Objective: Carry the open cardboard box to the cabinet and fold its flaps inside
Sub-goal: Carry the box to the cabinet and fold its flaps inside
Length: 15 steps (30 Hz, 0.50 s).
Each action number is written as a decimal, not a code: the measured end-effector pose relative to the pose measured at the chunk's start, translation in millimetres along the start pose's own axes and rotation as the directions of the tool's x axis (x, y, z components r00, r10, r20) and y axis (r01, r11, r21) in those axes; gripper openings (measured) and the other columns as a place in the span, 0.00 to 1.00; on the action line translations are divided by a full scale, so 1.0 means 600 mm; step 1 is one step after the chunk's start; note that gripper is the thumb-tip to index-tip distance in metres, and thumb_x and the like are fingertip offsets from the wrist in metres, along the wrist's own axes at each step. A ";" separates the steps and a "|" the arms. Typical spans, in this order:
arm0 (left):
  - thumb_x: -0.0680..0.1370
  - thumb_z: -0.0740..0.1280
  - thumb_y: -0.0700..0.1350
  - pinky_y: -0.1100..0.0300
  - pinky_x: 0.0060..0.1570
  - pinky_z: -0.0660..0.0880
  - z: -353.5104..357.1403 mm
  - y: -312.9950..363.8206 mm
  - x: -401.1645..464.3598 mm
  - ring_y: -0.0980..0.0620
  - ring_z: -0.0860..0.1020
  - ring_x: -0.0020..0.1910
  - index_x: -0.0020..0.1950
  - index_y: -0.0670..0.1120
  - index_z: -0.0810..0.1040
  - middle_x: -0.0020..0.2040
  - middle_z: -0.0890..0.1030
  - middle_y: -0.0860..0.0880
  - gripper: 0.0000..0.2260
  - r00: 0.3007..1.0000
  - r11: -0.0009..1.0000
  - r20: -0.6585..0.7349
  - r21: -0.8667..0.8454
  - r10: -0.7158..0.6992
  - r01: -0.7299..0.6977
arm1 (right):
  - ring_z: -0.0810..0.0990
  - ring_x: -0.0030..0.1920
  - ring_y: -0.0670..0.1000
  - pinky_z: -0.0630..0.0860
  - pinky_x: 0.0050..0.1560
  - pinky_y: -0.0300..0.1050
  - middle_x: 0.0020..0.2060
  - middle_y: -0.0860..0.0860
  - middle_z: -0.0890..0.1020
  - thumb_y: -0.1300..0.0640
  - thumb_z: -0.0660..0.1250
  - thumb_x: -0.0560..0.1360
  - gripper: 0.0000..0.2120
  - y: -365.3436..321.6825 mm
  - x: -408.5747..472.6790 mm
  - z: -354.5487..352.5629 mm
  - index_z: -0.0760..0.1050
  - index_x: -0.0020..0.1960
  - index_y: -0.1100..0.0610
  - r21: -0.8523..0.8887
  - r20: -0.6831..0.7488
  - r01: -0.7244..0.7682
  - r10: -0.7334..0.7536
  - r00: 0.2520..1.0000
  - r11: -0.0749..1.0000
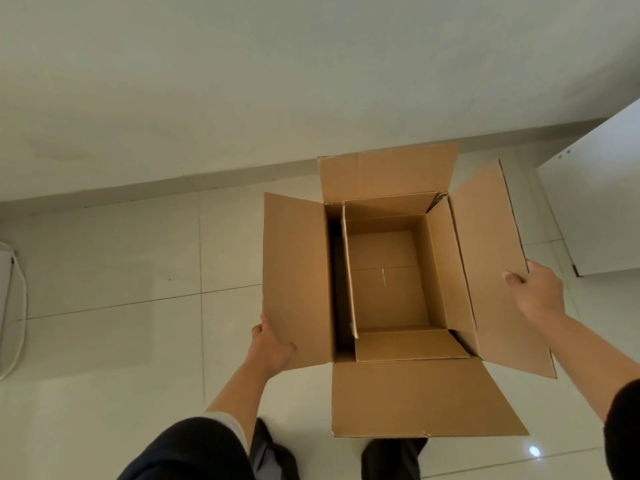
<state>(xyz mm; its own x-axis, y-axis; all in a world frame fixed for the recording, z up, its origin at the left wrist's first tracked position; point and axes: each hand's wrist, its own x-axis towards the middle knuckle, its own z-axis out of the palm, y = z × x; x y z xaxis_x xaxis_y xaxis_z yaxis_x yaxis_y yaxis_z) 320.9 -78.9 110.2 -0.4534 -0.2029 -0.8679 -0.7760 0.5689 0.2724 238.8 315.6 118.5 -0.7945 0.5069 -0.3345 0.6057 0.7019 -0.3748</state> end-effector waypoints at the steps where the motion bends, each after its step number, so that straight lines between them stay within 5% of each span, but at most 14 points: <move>1: 0.75 0.65 0.41 0.46 0.62 0.74 0.022 0.017 -0.007 0.38 0.70 0.65 0.78 0.44 0.43 0.70 0.61 0.40 0.39 1.000 1.000 0.007 -0.004 -0.006 0.006 | 0.76 0.42 0.59 0.70 0.42 0.47 0.42 0.63 0.80 0.61 0.63 0.77 0.07 0.015 0.013 -0.014 0.75 0.48 0.66 -0.001 -0.004 0.004 -0.004 1.000 1.000; 8: 0.75 0.65 0.42 0.44 0.63 0.74 0.155 0.118 -0.040 0.38 0.70 0.65 0.78 0.44 0.43 0.70 0.62 0.40 0.39 0.998 0.999 -0.050 -0.038 -0.036 0.034 | 0.67 0.29 0.55 0.58 0.26 0.41 0.28 0.55 0.69 0.64 0.58 0.78 0.15 0.101 0.103 -0.077 0.63 0.33 0.61 -0.088 0.001 0.101 -0.102 0.995 0.991; 12: 0.76 0.64 0.42 0.43 0.64 0.72 0.197 0.157 -0.050 0.37 0.69 0.67 0.77 0.42 0.46 0.71 0.63 0.39 0.36 0.979 0.997 -0.188 0.006 -0.073 0.076 | 0.68 0.30 0.55 0.61 0.27 0.42 0.28 0.57 0.70 0.64 0.59 0.78 0.11 0.135 0.126 -0.082 0.68 0.38 0.67 -0.078 0.021 0.102 -0.101 0.995 0.992; 15: 0.76 0.63 0.39 0.45 0.57 0.74 0.209 0.179 -0.063 0.38 0.72 0.62 0.72 0.39 0.58 0.66 0.69 0.38 0.26 0.935 0.995 -0.341 0.006 -0.094 0.103 | 0.74 0.35 0.58 0.65 0.30 0.43 0.35 0.62 0.76 0.64 0.59 0.78 0.07 0.145 0.127 -0.081 0.71 0.45 0.68 -0.061 0.051 0.089 -0.086 0.995 0.994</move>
<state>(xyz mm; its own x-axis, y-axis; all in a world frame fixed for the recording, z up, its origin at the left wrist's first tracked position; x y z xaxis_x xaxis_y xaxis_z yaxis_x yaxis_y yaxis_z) 309.8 89.9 120.4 -0.5003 -0.5154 -0.6957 -0.8157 0.5501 0.1790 228.5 439.5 102.7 -0.8401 0.4188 -0.3448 0.5290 0.7734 -0.3494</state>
